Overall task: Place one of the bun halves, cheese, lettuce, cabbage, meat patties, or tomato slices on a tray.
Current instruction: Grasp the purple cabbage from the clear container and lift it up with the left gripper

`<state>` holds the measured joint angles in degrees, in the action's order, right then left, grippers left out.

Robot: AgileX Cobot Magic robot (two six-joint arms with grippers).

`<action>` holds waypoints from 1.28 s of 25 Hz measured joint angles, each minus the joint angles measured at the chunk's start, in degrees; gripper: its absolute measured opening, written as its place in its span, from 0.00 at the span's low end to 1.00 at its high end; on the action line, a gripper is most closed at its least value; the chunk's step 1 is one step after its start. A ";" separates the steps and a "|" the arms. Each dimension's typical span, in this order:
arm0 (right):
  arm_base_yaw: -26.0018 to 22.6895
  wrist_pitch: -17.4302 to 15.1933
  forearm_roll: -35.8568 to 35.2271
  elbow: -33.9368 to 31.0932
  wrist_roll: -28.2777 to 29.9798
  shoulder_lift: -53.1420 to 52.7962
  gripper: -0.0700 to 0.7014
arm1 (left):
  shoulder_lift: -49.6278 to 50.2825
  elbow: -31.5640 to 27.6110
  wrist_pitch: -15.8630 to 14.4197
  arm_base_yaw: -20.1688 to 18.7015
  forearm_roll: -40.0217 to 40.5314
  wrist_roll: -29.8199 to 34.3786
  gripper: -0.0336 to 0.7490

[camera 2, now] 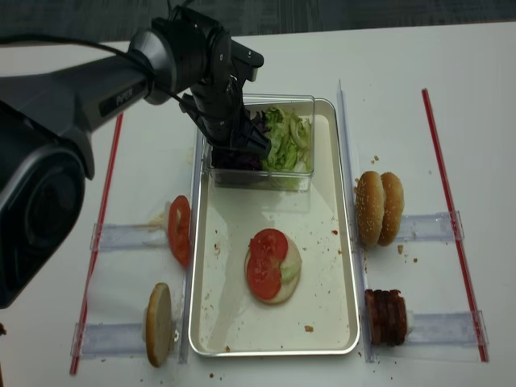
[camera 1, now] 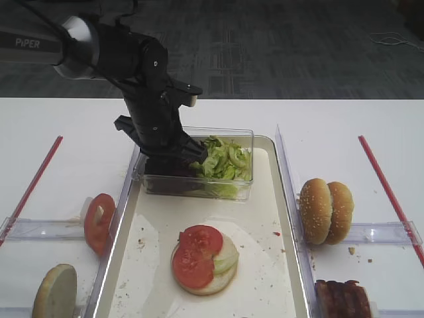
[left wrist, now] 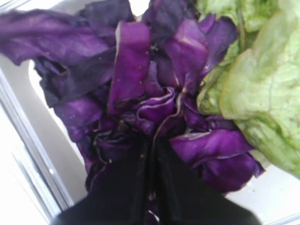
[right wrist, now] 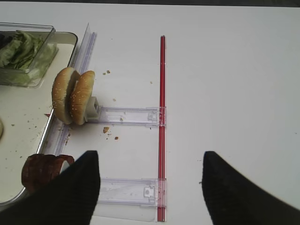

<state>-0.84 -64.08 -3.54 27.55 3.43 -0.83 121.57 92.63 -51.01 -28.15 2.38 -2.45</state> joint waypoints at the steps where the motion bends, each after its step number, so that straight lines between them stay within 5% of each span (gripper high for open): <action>1: 0.00 0.00 0.00 0.00 0.00 0.00 0.75 | 0.00 0.00 0.00 0.00 0.00 -0.04 0.07; 32: 0.00 0.10 0.00 0.00 -0.23 0.00 0.75 | -12.82 -0.70 -11.43 0.05 0.31 0.47 0.07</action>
<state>-0.84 -63.98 -3.54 27.55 3.20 -0.83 108.75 91.93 -62.44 -28.10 2.69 -1.97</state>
